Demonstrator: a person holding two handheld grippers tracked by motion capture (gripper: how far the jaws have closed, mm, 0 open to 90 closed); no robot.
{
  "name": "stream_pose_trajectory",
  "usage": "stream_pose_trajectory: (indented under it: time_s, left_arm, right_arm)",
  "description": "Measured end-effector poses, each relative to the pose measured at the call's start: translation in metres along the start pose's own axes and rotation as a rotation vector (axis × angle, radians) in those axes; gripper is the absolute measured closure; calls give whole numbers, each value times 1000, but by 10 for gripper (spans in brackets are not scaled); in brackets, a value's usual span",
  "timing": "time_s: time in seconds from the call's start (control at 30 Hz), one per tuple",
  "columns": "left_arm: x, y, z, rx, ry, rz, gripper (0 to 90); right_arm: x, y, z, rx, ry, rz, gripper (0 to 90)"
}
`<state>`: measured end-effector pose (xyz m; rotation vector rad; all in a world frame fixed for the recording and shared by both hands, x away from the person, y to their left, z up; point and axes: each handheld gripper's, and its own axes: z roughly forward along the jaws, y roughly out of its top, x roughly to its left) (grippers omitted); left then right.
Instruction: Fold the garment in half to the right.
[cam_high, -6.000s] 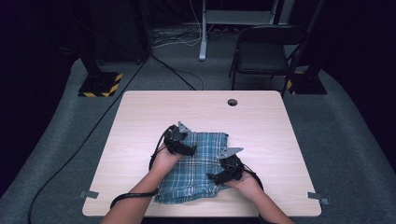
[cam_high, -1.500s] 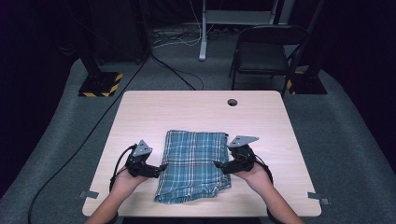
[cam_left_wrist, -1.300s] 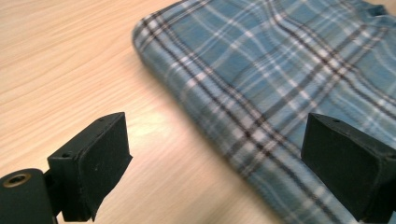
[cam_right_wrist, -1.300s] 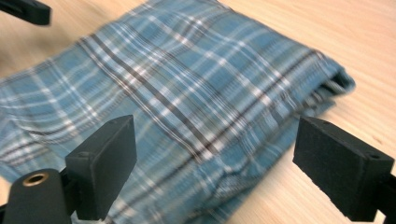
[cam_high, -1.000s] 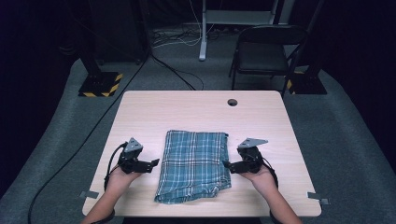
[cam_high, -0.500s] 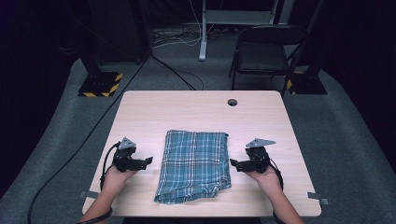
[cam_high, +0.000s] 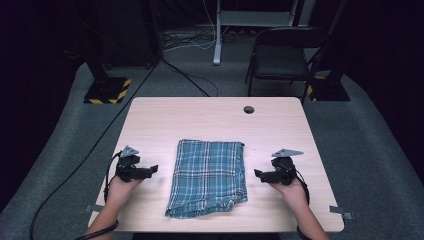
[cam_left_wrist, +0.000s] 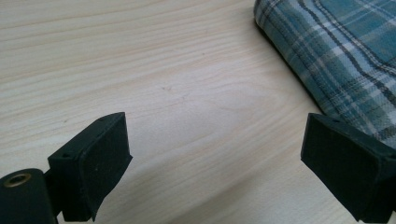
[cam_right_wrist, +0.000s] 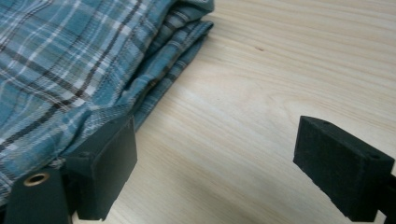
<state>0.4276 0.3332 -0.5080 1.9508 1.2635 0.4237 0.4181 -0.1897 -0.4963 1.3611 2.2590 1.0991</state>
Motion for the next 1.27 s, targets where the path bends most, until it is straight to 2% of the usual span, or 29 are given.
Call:
stream_pose_trajectory:
  time_s: [0.93, 1.27]
  left_arm:
    - [28, -1, -5, -24, 40, -99, 76]
    - [39, -5, -10, -27, 90, -151, 75]
  right_arm:
    - [-34, -14, -20, -32, -74, 121, 122]
    - [-36, -14, -21, -40, -75, 130, 122]
